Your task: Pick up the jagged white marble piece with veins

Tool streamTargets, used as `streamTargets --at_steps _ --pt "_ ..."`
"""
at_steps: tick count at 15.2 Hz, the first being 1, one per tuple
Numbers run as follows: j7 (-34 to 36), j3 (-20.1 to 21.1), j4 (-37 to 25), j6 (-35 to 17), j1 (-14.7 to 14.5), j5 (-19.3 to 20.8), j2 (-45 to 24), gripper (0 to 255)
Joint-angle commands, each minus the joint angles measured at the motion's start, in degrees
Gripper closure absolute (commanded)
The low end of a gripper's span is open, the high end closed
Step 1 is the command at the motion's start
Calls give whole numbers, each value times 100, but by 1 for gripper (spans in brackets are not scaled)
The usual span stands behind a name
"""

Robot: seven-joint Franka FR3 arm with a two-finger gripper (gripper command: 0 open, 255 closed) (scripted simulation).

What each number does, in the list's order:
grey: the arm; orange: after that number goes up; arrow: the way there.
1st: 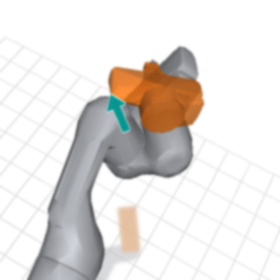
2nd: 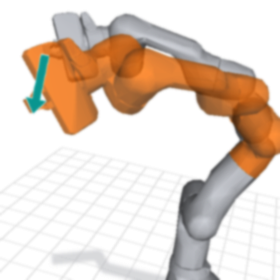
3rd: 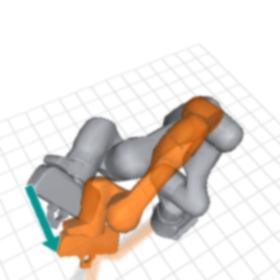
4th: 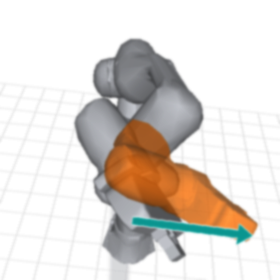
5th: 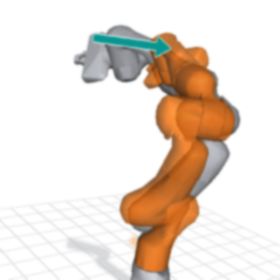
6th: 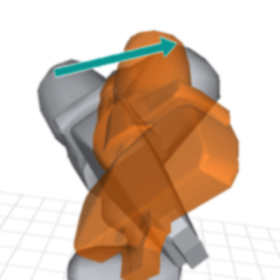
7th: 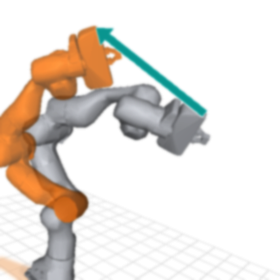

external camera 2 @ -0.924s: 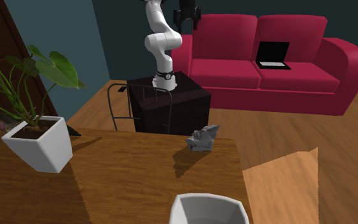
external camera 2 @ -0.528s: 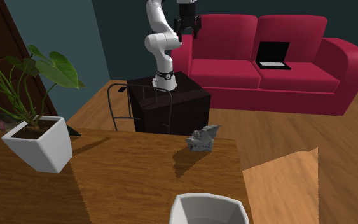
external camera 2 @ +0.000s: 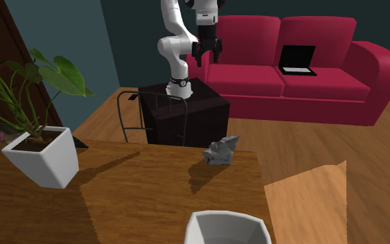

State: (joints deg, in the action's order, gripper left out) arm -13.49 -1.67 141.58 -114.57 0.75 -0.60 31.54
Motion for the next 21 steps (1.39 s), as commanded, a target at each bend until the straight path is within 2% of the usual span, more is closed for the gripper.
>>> streamTargets --at_steps 1,6,12,21 --pt "-127 -59 54 -457 21 55 -280 0" --pt "-388 -176 -112 -1533 40 129 -1255 0" --pt "-718 -297 -613 -2626 49 117 -2524 0" --pt "-1271 -330 -1930 -3735 142 -105 -4461 0"
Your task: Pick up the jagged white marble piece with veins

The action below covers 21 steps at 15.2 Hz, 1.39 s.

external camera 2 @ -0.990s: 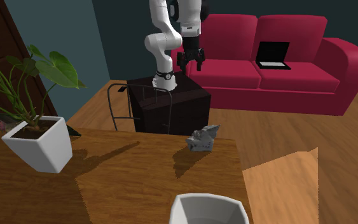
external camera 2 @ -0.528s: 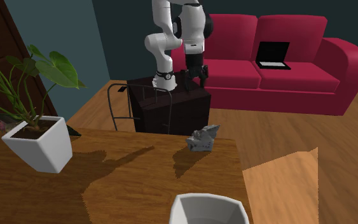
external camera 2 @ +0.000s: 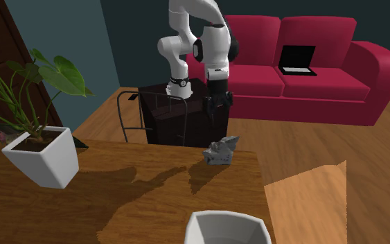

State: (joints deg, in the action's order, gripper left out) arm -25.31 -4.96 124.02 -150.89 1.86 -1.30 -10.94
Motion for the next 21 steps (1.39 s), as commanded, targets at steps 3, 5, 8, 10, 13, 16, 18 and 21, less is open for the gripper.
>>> streamTargets --at_steps 3,5,8,10,13,16,18,21 --pt "-253 41 -756 -323 102 -105 -852 0" --pt "-305 59 -979 -382 130 -123 -1077 0" --pt "-321 76 -953 -567 143 -146 -1235 0" --pt "-332 89 -942 -687 152 -161 -1344 0" --pt "-346 105 -933 -840 165 -181 -1489 0" --pt "-344 104 -927 -836 163 -180 -1479 255" --pt "-346 104 -929 -836 164 -180 -1481 255" --pt "-339 102 -933 -833 158 -178 -1481 255"
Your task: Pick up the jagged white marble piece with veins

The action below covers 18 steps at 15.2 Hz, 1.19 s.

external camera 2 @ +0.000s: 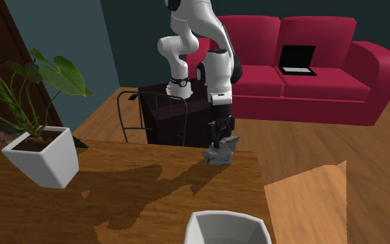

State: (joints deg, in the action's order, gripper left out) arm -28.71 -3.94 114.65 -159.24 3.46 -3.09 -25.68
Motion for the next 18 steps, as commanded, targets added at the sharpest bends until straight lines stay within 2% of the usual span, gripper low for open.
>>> streamTargets --at_steps 1,3,18 --pt "0 1 2 2 -1 0 -8 255" --pt "-6 3 2 -4 5 -3 -15 255" --pt "73 -78 -156 924 -56 111 757 255"
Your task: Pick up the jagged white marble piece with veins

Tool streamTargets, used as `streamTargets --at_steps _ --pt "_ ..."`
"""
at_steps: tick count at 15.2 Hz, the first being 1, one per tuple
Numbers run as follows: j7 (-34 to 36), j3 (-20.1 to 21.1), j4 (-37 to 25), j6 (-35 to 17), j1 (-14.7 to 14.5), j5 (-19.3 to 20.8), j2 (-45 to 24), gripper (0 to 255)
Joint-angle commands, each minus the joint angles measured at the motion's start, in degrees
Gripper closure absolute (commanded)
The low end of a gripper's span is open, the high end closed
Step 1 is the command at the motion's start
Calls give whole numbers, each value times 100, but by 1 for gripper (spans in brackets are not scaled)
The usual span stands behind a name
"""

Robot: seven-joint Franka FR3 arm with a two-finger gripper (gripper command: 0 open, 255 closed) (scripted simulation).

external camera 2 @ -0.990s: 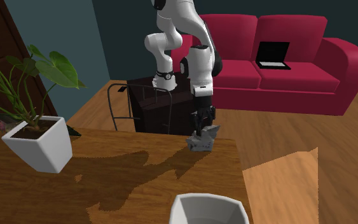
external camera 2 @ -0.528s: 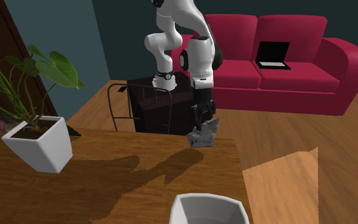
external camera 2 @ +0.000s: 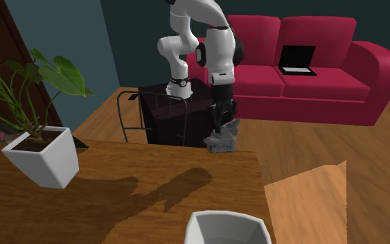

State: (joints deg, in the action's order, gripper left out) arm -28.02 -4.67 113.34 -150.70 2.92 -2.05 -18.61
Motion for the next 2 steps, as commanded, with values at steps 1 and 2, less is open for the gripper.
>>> streamTargets --at_steps 1,2 --pt "4 -5 -26 79 -2 8 58 255" --pt "4 -5 -27 80 -2 8 57 255"
